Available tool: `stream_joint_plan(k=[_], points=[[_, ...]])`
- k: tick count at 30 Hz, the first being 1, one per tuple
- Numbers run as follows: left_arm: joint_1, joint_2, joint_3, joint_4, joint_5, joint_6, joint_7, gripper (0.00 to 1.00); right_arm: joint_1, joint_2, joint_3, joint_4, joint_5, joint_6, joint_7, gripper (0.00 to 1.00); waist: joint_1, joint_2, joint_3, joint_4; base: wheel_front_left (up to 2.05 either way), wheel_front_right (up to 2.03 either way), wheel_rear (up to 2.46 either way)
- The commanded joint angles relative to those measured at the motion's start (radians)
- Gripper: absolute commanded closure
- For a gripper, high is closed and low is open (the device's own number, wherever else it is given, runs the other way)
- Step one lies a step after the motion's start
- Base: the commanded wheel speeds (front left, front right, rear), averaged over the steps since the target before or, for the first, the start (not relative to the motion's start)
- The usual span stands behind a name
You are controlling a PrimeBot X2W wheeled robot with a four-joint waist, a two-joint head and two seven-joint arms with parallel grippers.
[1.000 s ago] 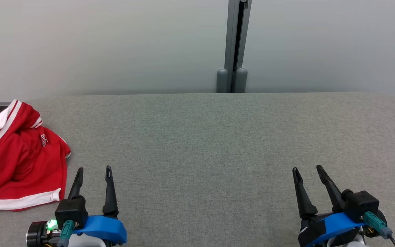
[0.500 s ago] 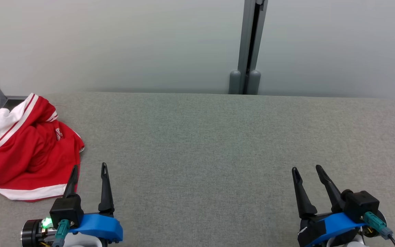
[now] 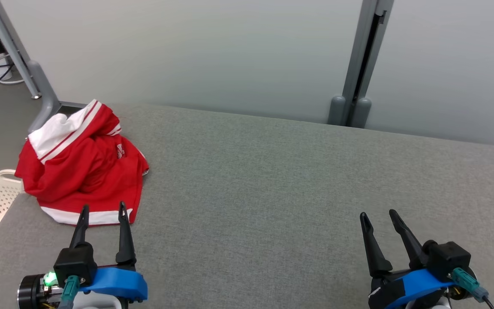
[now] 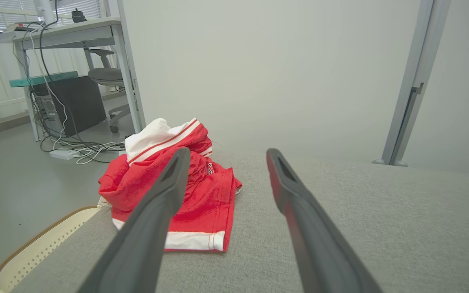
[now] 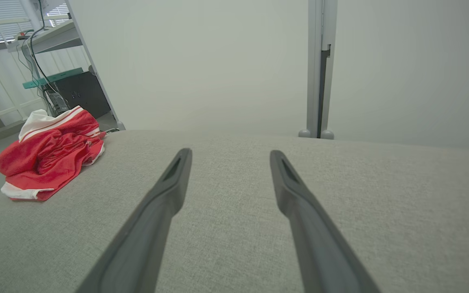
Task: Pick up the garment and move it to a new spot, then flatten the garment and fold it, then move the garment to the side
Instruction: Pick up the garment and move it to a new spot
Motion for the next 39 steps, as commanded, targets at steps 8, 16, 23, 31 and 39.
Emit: stream_joint_plan(k=[8,16,23,31,39], points=[[0.009,0.010,0.022,-0.017,0.000,0.002,-0.003,0.00,0.012,-0.006,-0.005,-0.003,0.007,0.000,-0.004,0.00,0.0000,0.0000,0.008,0.090,0.00,0.00,0.00],[0.011,0.020,0.042,-0.027,-0.004,-0.002,-0.003,0.00,0.006,-0.006,-0.001,0.003,0.012,0.000,-0.004,0.00,0.0000,0.0000,0.009,0.172,0.00,0.00,0.00],[0.005,0.021,0.054,-0.027,-0.004,-0.009,-0.003,0.00,0.001,-0.006,0.001,0.008,0.011,0.000,-0.004,0.00,0.0000,0.0000,0.018,0.233,0.00,0.00,0.00],[0.015,0.023,0.078,-0.028,-0.009,-0.007,-0.003,0.00,-0.005,-0.006,0.013,0.010,0.012,0.000,-0.004,0.00,0.0000,0.0000,0.023,0.264,0.00,0.00,0.00],[0.008,0.020,0.097,-0.029,-0.010,-0.009,-0.003,0.00,-0.006,-0.006,0.016,0.014,0.002,0.000,-0.004,0.00,0.0000,0.0000,0.028,0.271,0.00,0.00,0.00]])
